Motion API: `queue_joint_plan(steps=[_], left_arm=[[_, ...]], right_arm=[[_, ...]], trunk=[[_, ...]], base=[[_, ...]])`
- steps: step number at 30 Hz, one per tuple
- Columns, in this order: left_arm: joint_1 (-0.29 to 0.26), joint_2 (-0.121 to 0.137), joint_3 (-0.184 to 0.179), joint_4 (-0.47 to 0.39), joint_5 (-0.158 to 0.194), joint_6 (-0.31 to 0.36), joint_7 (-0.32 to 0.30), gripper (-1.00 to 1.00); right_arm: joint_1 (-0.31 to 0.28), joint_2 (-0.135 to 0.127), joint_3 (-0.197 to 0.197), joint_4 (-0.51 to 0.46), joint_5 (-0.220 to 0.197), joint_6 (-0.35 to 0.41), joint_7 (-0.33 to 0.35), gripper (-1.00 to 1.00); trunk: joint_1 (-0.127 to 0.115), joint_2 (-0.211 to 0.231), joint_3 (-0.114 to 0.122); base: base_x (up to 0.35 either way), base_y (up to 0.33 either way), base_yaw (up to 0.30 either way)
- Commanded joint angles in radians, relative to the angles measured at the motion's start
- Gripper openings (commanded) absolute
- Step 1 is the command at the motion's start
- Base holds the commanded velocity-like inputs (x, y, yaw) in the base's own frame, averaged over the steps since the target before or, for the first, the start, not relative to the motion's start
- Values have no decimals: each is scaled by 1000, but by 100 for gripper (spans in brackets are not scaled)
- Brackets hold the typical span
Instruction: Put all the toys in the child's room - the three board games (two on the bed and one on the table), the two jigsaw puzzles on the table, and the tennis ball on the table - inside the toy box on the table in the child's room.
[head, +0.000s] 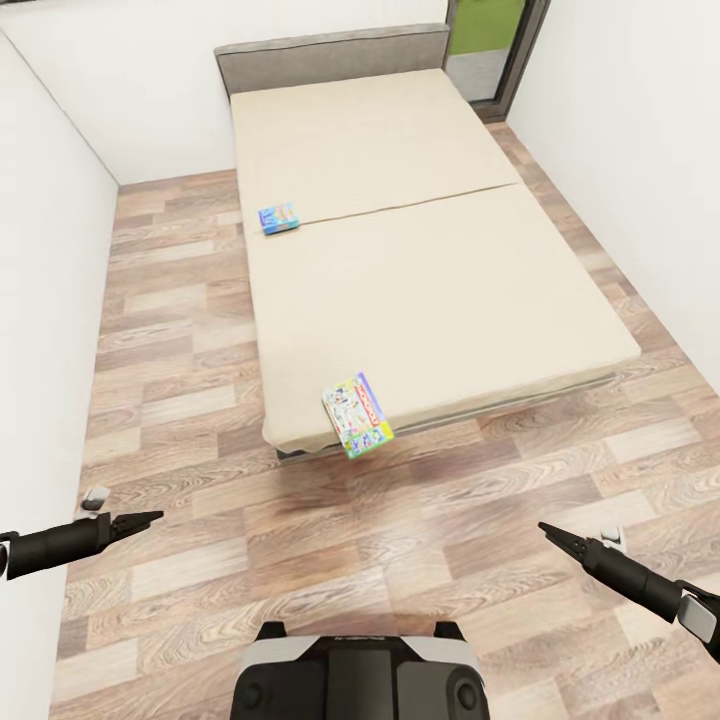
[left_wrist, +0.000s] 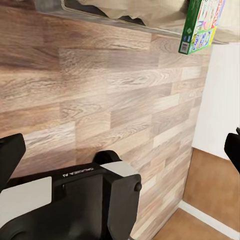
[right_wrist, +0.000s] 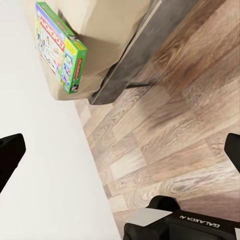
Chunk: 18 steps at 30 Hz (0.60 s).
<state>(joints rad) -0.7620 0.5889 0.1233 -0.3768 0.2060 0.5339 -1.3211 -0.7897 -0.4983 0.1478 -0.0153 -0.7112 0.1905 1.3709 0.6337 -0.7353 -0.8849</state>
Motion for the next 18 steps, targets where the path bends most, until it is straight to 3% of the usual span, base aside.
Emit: queue_joint_plan(steps=[1, 9, 18], left_arm=[[0, 0, 1, 0, 1, 11, -3, 100], [0, 4, 1, 1, 3, 11, -9, 100], [0, 5, 2, 0, 5, 30, -10, 100]], right_arm=[[0, 0, 9, 0, -10, 11, 3, 100], [0, 0, 8, 0, -10, 10, 4, 100], [0, 0, 8, 0, -10, 10, 4, 100]], trunk=[[0, -1, 1], [0, -1, 14], [35, -64, 0]], base=[[0, -1, 62], [0, 0, 63], [0, 0, 63]])
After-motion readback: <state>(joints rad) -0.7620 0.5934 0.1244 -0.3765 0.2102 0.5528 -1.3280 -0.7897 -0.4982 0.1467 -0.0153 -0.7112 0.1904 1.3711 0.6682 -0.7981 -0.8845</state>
